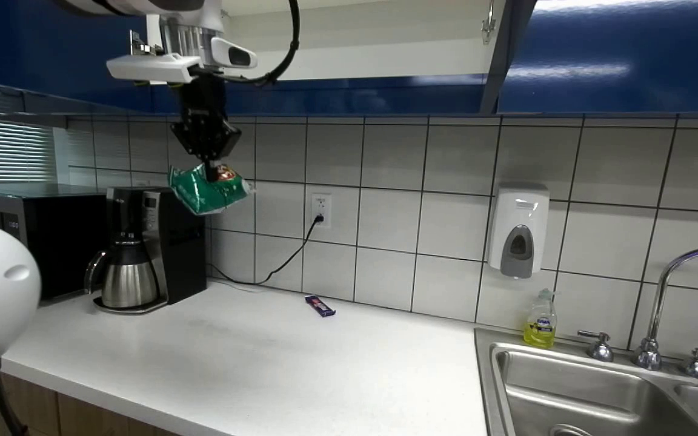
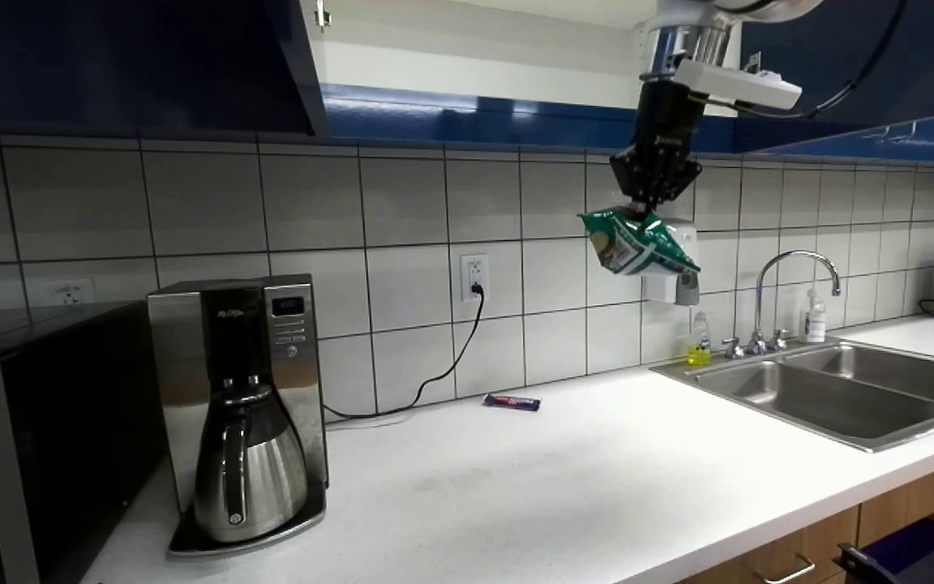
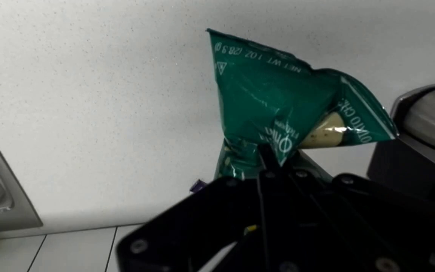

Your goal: Put the green packet in the open upper cabinet.

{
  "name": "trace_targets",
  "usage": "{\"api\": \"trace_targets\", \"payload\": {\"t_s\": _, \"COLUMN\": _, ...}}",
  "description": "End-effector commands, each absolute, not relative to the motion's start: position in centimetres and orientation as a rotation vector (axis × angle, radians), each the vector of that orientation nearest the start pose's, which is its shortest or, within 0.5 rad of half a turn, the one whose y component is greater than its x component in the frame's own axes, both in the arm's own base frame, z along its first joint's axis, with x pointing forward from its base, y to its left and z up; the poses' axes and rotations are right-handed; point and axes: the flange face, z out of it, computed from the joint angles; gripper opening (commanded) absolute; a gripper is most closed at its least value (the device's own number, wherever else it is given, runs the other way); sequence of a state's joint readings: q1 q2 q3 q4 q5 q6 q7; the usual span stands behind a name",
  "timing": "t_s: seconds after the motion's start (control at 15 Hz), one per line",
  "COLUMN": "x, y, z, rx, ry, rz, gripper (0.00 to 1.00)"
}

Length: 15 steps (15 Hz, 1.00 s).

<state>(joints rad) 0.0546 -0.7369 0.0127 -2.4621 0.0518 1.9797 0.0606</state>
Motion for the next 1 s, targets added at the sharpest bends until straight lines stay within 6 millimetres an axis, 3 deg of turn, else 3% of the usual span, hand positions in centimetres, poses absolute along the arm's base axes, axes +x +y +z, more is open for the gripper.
{"api": "trace_targets", "payload": {"t_s": 0.0, "x": 32.6, "y": 3.2, "z": 61.9, "rx": -3.013, "ry": 0.067, "rz": -0.531, "gripper": 0.00}}
{"api": "trace_targets", "payload": {"t_s": 0.4, "x": 31.6, "y": 3.9, "z": 69.8, "rx": -2.955, "ry": 0.149, "rz": -0.789, "gripper": 0.00}}
{"api": "trace_targets", "payload": {"t_s": 0.93, "x": 32.6, "y": 4.4, "z": 77.1, "rx": -2.878, "ry": 0.255, "rz": -1.006, "gripper": 0.00}}
